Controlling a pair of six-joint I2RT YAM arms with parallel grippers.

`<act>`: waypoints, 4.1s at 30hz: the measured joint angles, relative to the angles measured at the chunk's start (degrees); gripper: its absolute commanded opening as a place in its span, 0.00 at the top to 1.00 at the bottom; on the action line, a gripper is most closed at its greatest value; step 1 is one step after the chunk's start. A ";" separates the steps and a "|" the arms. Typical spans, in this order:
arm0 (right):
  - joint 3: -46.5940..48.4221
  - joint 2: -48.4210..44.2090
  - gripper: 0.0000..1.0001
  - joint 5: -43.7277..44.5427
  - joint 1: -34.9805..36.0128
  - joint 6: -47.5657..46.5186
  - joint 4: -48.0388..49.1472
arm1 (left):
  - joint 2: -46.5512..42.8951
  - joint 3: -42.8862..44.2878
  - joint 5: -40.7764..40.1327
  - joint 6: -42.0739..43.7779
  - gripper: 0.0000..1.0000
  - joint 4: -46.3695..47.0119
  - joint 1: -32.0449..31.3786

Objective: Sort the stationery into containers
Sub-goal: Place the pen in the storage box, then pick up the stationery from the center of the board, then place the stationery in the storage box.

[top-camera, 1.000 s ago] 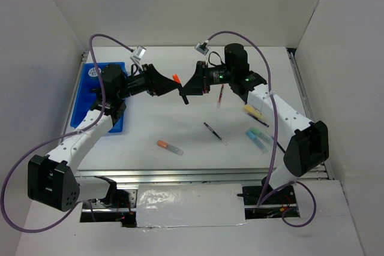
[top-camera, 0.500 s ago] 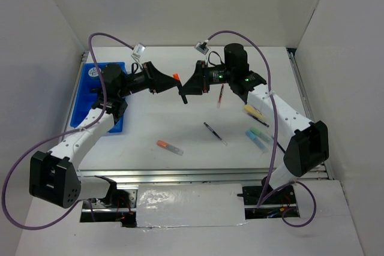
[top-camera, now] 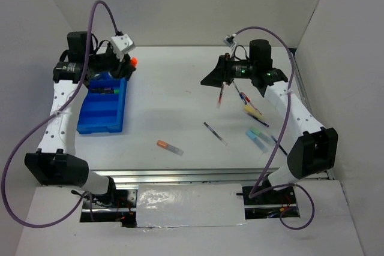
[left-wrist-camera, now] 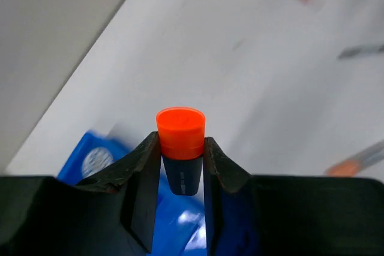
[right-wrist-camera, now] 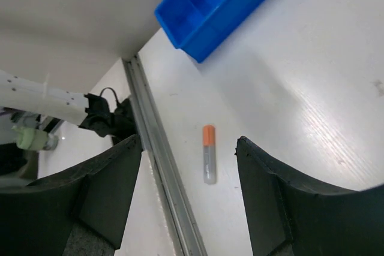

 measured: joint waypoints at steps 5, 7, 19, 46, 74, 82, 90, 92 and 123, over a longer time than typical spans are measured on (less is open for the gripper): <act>-2.36 -2.38 0.29 2.25 -2.14 -3.78 -3.52 | 7.10 0.00 -10.84 29.49 0.96 -13.27 8.57; -3.74 -2.62 0.30 2.95 -2.47 -4.28 -4.04 | 11.39 0.09 -14.82 37.42 0.95 -15.37 10.58; -5.27 -2.34 0.30 5.60 -2.62 -5.31 -5.44 | 30.36 12.28 -21.11 60.52 0.96 -18.49 15.47; 1.57 0.20 0.32 18.88 -1.57 -16.94 -18.53 | 35.01 20.57 -16.65 48.37 0.31 -13.81 15.63; 8.72 32.35 0.38 49.72 41.35 -23.98 -30.12 | -34.86 -30.14 -0.20 -32.35 0.01 9.68 26.49; 10.03 33.57 0.77 54.49 44.13 -24.35 -29.57 | -39.47 -36.06 0.22 -34.03 0.09 9.25 26.49; 9.99 32.35 1.00 46.23 39.06 -21.90 -28.50 | -39.08 -39.76 4.63 -36.35 0.08 8.17 26.71; 9.66 29.86 1.00 41.00 33.77 -19.58 -26.77 | -40.30 -43.01 6.56 -39.12 0.10 9.84 26.71; 8.59 11.37 1.00 26.32 32.13 -3.08 -8.87 | -28.81 -52.72 -0.74 -66.55 0.19 40.44 -1.97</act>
